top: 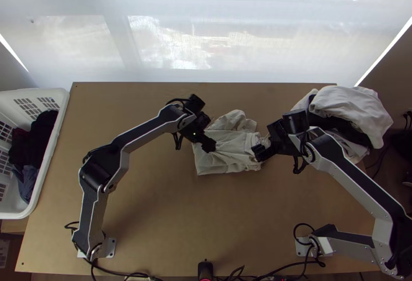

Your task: Fold the t-shirt

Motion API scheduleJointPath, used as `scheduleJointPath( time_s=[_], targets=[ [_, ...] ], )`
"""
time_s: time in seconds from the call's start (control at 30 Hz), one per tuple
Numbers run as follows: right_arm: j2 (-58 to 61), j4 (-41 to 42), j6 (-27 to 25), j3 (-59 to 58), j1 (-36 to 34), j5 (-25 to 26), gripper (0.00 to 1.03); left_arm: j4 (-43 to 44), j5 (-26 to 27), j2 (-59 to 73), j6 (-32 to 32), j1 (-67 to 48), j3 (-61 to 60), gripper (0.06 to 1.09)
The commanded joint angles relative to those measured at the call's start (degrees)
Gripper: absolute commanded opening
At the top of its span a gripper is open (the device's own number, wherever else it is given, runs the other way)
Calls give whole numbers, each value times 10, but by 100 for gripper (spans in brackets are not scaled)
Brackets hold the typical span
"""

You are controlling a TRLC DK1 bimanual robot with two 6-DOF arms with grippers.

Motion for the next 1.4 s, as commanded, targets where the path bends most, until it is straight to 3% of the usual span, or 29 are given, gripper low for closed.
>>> scheduleJointPath(
  time_s=[0.0,0.23,0.47,0.67,1.03,1.37],
  targets=[
    [5,7,2,0,-1,0,98,-6,-4,-46,28,86,-75,103],
    [37,25,-16,30,7,1,98,-4,-3,-92,28,97,-106,103],
    [135,39,-23,113,58,13,98,-9,-3,-100,0,47,-42,103],
    [197,54,-29,79,68,34,98,-16,-4,-70,-9,20,-13,103],
    [150,68,-43,-36,10,40,98,-11,-9,-49,-5,31,-54,103],
    [26,29,-25,43,45,40,98,-11,-16,-81,-3,44,-74,103]
  ],
)
